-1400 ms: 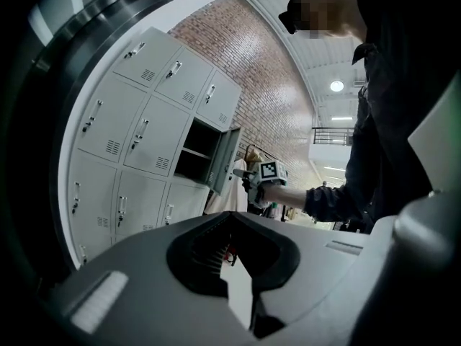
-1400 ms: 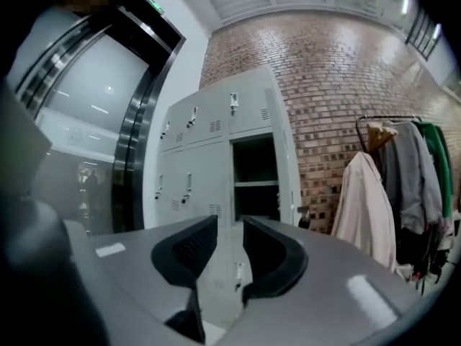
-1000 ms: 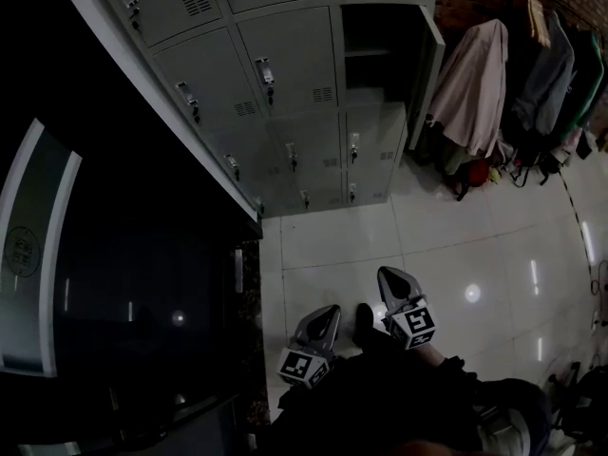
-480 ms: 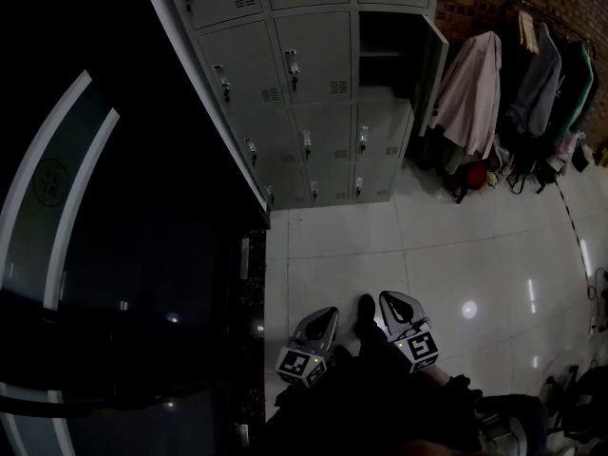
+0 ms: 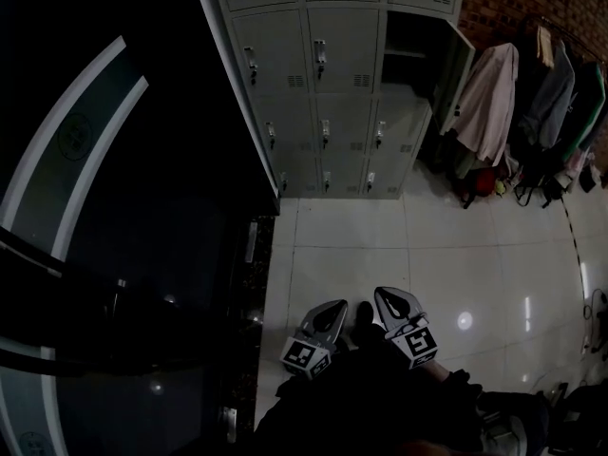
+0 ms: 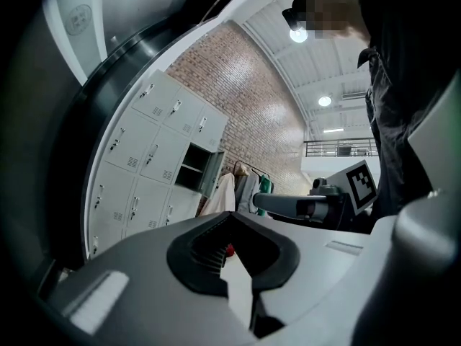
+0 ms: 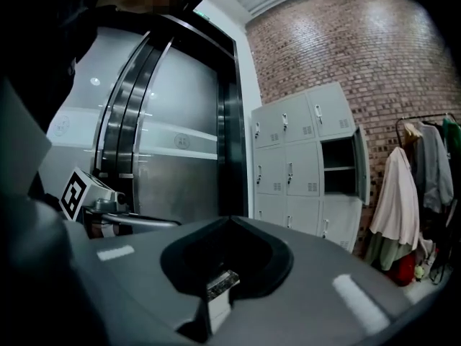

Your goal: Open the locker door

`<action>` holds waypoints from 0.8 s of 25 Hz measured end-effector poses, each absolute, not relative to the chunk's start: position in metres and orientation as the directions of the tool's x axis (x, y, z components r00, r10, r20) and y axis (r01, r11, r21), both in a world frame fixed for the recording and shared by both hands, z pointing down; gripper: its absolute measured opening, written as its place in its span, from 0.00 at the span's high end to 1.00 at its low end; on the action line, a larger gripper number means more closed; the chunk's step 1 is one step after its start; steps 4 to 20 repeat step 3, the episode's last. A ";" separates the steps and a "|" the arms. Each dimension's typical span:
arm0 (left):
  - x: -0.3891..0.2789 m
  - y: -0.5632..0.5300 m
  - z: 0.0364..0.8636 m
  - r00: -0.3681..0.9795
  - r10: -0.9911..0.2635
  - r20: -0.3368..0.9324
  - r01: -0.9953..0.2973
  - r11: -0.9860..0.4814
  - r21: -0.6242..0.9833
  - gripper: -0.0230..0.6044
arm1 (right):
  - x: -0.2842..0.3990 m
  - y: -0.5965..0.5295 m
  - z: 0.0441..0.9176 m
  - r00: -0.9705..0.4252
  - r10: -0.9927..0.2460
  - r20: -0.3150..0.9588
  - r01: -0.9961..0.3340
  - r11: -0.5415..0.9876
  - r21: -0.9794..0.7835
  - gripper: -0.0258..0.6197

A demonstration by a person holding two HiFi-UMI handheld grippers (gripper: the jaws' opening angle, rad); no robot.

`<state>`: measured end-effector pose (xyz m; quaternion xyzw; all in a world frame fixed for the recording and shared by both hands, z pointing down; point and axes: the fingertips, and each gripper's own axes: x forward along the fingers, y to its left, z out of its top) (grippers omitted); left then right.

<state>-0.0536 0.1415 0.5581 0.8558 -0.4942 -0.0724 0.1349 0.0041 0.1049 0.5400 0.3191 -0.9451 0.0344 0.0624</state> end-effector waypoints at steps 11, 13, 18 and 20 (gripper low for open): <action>-0.058 0.154 0.561 0.493 -0.870 0.017 -0.831 -0.465 0.304 0.94 | -0.001 0.112 0.537 -0.800 -0.584 0.139 -0.593 0.805 -0.024 0.96; -0.058 0.154 0.561 0.493 -0.870 0.017 -0.831 -0.465 0.304 0.94 | -0.001 0.112 0.537 -0.800 -0.584 0.139 -0.593 0.805 -0.024 0.96; -0.058 0.154 0.561 0.493 -0.870 0.017 -0.831 -0.465 0.304 0.94 | -0.001 0.112 0.537 -0.800 -0.584 0.139 -0.593 0.805 -0.024 0.96; -0.058 0.154 0.561 0.493 -0.870 0.017 -0.831 -0.465 0.304 0.94 | -0.001 0.112 0.537 -0.800 -0.584 0.139 -0.593 0.805 -0.024 0.96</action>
